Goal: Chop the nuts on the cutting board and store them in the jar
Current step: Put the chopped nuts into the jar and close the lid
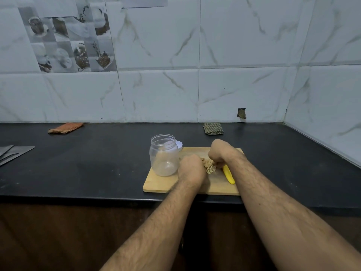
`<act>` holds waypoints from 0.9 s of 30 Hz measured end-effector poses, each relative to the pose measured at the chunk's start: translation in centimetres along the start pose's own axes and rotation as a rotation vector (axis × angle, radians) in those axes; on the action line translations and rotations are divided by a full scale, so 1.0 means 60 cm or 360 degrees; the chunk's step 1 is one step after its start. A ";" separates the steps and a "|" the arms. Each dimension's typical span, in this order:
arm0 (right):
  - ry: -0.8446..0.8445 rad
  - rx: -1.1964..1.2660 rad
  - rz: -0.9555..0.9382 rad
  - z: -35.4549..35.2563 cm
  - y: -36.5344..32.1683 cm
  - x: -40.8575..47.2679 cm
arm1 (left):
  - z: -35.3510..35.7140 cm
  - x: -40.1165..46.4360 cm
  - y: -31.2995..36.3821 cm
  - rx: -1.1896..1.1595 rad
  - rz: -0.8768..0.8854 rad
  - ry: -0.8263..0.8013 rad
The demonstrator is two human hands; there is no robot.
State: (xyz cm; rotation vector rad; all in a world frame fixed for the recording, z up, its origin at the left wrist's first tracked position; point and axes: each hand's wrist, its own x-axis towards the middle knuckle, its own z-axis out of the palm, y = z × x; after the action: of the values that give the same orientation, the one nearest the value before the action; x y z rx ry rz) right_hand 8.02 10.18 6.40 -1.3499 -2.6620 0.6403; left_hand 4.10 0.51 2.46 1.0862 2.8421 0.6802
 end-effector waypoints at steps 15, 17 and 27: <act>-0.0280 0.0242 0.0117 -0.004 -0.017 0.000 | -0.002 -0.002 -0.015 -0.0429 -0.0057 0.0041; -0.0311 0.0202 0.0109 0.000 -0.022 -0.003 | -0.002 -0.010 -0.023 -0.0436 -0.0017 0.0101; -0.0103 -0.0279 0.0023 0.032 -0.049 -0.011 | -0.008 -0.055 -0.097 -0.0624 0.0058 0.0489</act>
State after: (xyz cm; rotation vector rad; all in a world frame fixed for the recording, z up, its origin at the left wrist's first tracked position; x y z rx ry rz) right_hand 5.72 7.50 5.90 -1.4143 -2.8204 0.4687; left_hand 2.87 -5.66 0.09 1.0435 2.7393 1.4458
